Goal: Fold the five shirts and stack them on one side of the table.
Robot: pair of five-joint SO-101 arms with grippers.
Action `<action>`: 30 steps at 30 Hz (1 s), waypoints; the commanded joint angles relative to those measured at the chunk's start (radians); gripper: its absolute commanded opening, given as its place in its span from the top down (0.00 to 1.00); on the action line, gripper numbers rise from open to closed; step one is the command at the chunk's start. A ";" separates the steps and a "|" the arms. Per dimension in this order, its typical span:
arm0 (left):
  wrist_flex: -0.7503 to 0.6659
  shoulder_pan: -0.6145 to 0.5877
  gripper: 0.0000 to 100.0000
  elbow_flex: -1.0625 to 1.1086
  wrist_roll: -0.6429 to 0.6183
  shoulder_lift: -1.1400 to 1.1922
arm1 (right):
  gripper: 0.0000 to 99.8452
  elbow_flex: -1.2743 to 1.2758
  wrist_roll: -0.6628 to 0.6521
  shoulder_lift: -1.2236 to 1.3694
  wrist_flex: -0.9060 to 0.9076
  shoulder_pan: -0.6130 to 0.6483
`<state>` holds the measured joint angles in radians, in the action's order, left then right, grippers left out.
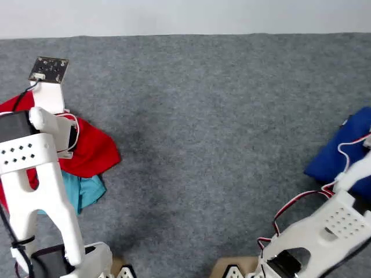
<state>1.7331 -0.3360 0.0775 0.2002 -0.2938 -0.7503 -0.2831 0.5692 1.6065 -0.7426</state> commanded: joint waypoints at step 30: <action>0.018 0.003 0.98 0.070 0.002 -0.038 | 0.72 -0.012 -0.241 0.047 -0.159 -0.156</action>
<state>1.7331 -0.3360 0.1496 0.2002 -0.2938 -0.7503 -0.5102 0.7242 1.4408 -0.8915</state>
